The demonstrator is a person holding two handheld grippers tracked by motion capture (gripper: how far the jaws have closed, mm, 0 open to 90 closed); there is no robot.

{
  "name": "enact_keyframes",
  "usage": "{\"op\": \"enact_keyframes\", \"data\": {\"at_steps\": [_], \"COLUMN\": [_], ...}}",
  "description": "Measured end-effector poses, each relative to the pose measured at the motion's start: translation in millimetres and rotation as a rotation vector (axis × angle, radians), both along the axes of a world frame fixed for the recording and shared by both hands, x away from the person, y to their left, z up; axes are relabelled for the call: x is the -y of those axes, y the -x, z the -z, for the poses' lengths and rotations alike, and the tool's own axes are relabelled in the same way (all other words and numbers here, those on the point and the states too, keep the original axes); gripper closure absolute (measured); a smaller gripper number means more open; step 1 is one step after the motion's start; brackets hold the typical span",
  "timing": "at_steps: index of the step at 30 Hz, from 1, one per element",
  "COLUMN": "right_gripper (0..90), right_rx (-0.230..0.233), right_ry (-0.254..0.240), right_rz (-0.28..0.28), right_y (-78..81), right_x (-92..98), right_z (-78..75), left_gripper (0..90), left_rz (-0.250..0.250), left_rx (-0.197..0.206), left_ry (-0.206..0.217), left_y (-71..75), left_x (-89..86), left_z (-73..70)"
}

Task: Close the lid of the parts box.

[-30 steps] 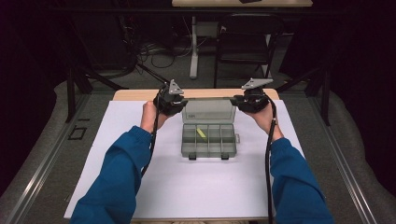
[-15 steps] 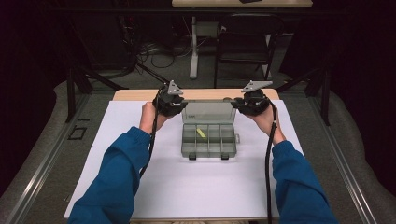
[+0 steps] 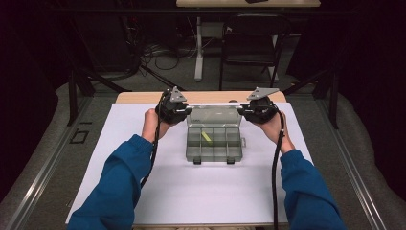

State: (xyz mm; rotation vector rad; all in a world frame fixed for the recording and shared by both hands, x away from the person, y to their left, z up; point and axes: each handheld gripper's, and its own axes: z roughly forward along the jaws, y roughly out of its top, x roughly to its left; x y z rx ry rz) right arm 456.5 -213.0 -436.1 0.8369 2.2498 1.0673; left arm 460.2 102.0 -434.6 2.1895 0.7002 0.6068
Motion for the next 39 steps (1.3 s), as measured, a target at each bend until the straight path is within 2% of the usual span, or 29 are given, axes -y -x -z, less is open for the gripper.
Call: {"op": "enact_keyframes", "data": {"at_steps": [5, 7, 9, 12, 16, 23, 34, 39], "right_gripper": [72.6, 72.6, 72.7, 72.7, 72.6, 72.9, 72.4, 72.8], "right_rx": [0.009, 0.013, 0.016, 0.015, 0.019, 0.023, 0.042, 0.048], "right_ry": [0.013, 0.019, 0.019, 0.021, 0.027, 0.056, 0.062, 0.067], "right_rz": [-0.005, -0.007, -0.009, -0.011, -0.013, -0.013, -0.012, -0.016], "right_y": [3.8, 4.3, 4.2, 4.6, 8.0, 17.4, 29.8, 31.6], "right_x": [-0.6, -0.8, -0.7, -0.4, -0.7, -2.0, -1.7, -1.7], "right_z": [0.5, 0.4, 0.6, 0.7, 1.4, 4.9, 11.8, 13.9], "left_gripper": [69.6, 62.9, 58.1, 63.3, 71.0, 70.5, 69.5, 65.6], "left_rz": [0.008, 0.018, 0.019, 0.017, 0.023, 0.04, 0.041, 0.045], "left_rx": [-0.012, -0.02, -0.019, -0.011, -0.02, -0.009, 0.0, -0.021], "left_ry": [0.006, 0.007, -0.015, -0.012, 0.012, -0.012, 0.019, 0.029], "left_y": [3.3, 3.1, 2.7, 3.0, 4.3, 15.2, 29.0, 29.3], "left_x": [-1.1, -0.8, 0.5, 0.2, -4.2, -4.7, -8.6, -9.6], "left_z": [-0.4, -1.1, -0.8, -0.7, 0.3, 3.2, 13.4, 12.5]}}
